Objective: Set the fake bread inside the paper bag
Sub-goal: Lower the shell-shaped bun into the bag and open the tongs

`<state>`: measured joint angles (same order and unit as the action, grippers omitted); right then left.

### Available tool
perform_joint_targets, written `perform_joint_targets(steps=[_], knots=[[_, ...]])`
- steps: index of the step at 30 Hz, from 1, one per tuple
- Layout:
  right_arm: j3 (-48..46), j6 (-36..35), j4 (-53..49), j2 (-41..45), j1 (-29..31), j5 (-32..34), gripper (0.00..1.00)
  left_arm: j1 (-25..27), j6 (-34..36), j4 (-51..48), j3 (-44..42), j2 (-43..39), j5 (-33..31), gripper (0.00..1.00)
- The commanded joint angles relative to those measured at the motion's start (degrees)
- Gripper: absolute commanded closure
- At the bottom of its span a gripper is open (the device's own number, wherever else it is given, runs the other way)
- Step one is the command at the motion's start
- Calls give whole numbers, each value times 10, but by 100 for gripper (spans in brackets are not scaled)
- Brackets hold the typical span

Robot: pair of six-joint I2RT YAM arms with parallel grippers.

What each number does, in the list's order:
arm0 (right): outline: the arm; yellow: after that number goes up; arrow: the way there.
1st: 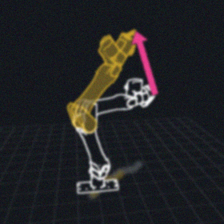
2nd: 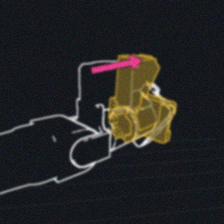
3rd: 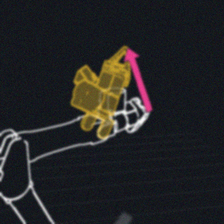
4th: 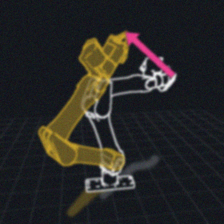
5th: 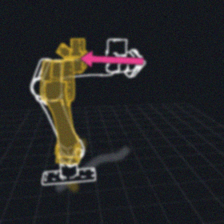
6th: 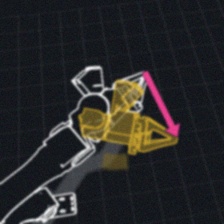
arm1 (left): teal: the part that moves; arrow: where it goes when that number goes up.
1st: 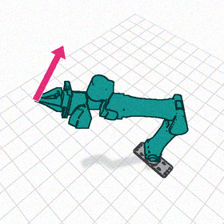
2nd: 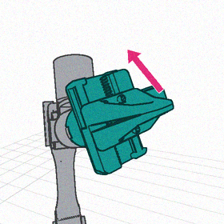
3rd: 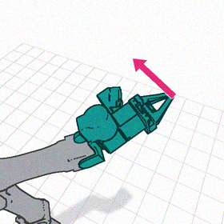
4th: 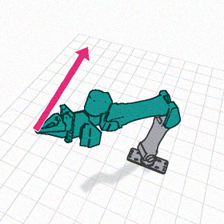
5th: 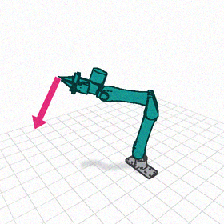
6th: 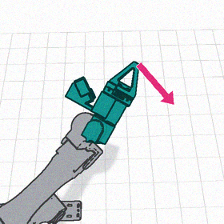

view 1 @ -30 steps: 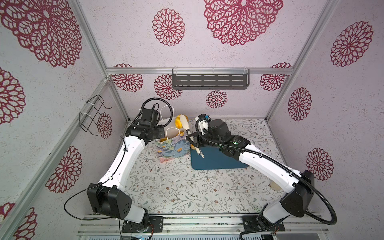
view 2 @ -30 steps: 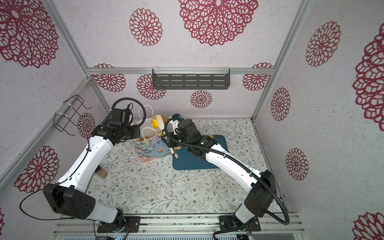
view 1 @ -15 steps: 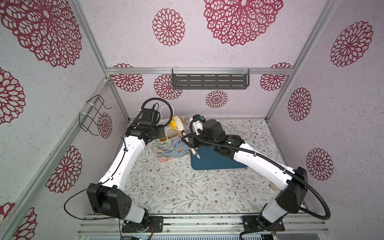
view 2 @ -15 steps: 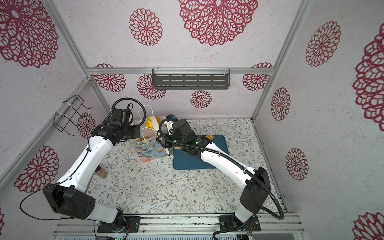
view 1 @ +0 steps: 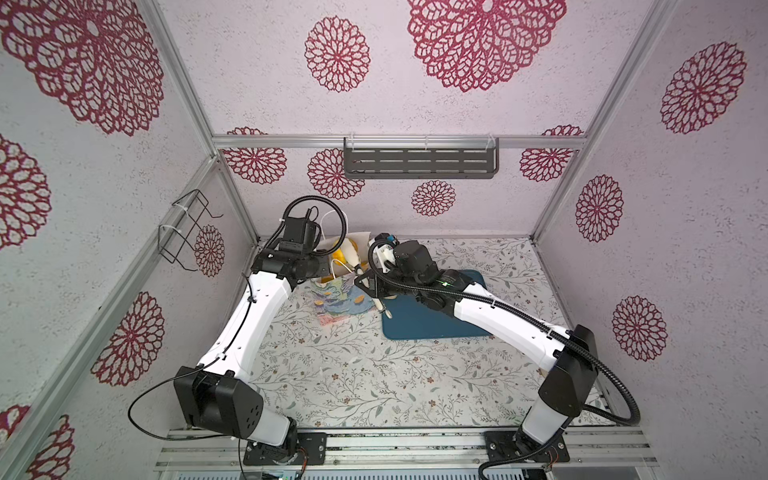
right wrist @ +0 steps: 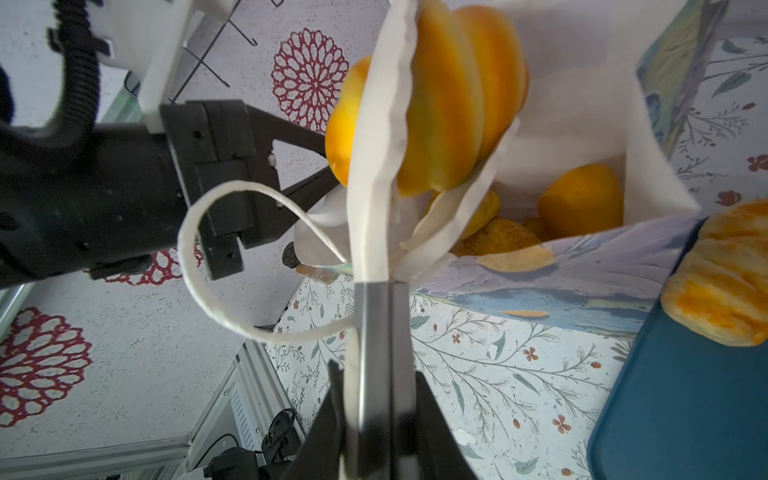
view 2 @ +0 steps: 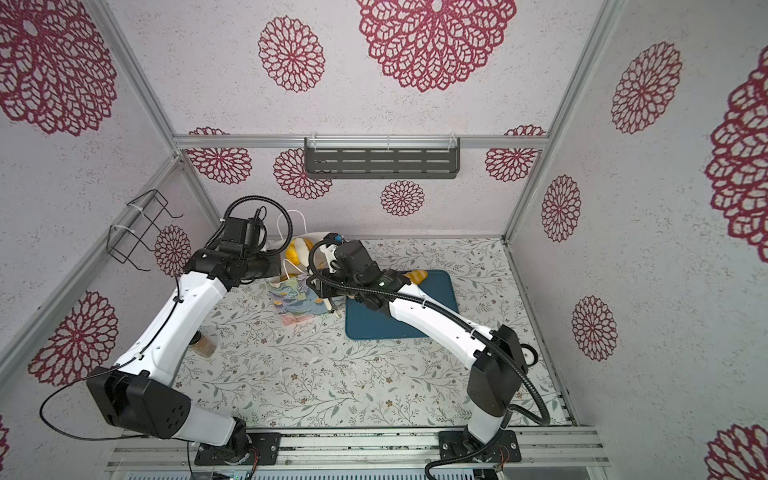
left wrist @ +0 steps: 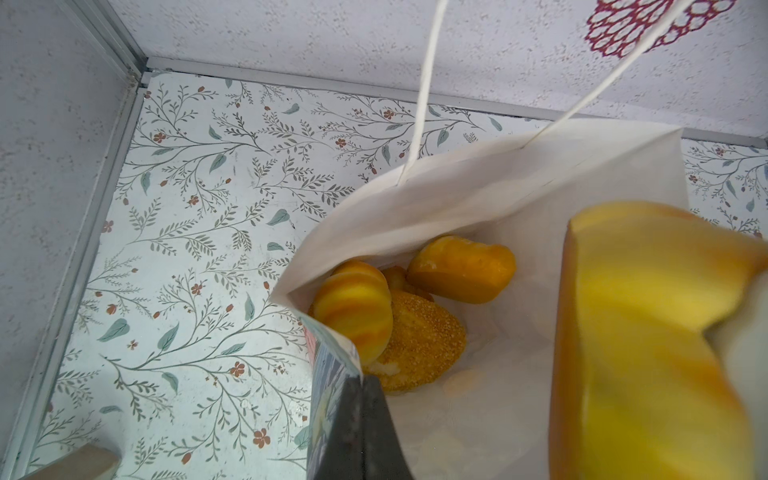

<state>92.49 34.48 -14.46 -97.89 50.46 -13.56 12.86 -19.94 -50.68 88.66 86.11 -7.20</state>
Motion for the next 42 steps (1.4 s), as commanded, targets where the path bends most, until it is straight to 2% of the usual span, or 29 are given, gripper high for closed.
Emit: perform_joint_targets(steps=[1, 15, 29, 42], knots=[[31, -9, 25, 21, 4, 8, 69, 7, 2, -2, -8, -8, 6, 100], [28, -14, 23, 45, 3, 28, 58, 8, 3, -3, -9, -9, 3, 100], [20, -31, 8, 90, -6, 68, 58, 10, 4, -4, -8, -13, -2, 100], [-36, -20, -6, 158, -18, 111, 59, 11, 4, -3, -9, -18, -7, 100]])
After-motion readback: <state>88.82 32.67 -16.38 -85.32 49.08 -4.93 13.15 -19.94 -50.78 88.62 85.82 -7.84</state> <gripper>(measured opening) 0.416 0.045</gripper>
